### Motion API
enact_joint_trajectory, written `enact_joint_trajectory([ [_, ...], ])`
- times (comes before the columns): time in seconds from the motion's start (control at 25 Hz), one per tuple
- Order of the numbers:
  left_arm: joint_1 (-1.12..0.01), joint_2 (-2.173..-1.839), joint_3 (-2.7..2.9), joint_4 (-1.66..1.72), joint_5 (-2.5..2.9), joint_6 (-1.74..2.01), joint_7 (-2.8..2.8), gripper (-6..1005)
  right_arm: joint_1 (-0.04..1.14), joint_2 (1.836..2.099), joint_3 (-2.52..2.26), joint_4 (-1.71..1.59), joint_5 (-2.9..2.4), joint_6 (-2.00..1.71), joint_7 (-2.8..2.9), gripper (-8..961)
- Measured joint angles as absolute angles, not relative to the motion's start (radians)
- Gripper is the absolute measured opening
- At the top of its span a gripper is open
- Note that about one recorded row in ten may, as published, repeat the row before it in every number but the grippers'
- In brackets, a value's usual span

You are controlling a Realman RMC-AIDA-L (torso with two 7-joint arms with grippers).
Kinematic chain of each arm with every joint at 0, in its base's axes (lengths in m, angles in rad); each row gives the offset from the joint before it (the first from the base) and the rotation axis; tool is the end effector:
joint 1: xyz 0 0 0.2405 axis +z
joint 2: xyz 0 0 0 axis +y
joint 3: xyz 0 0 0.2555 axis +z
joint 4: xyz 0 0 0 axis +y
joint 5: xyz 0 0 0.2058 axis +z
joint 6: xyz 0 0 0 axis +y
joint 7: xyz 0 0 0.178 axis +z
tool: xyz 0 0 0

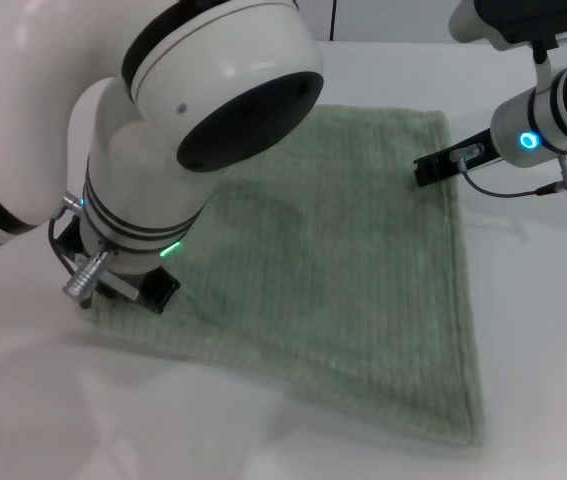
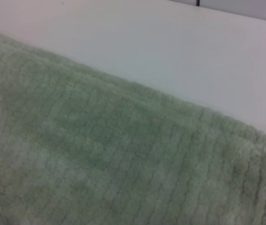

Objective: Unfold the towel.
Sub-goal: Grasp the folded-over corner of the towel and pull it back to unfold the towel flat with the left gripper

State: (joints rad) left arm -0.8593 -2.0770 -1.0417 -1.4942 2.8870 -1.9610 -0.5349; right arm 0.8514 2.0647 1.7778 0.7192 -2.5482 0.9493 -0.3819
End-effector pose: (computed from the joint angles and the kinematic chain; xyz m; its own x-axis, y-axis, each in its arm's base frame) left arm -0.1451 0.3021 -0.0522 0.3743 0.8872 -0.2696 0.2841 -0.3865 -0.8774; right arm 0.2156 0.4400 -0.0776 0.5905 -0.7996 -0.1093 -0.7090 -0.4493 -0.5435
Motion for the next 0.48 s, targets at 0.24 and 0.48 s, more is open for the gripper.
enact_joint_trajectory([
  [0.24, -0.851, -2.077, -1.038, -1.496, 2.886, -1.966, -0.573, 12, 0.855, 2.065, 1.778, 0.716, -2.560, 0.944, -0.383, -1],
  [0.48, -0.844, -2.078, -1.033, -1.509, 2.882, -1.968, -0.629, 12, 0.854, 2.065, 1.778, 0.719, -2.560, 0.940, -0.390, -1],
])
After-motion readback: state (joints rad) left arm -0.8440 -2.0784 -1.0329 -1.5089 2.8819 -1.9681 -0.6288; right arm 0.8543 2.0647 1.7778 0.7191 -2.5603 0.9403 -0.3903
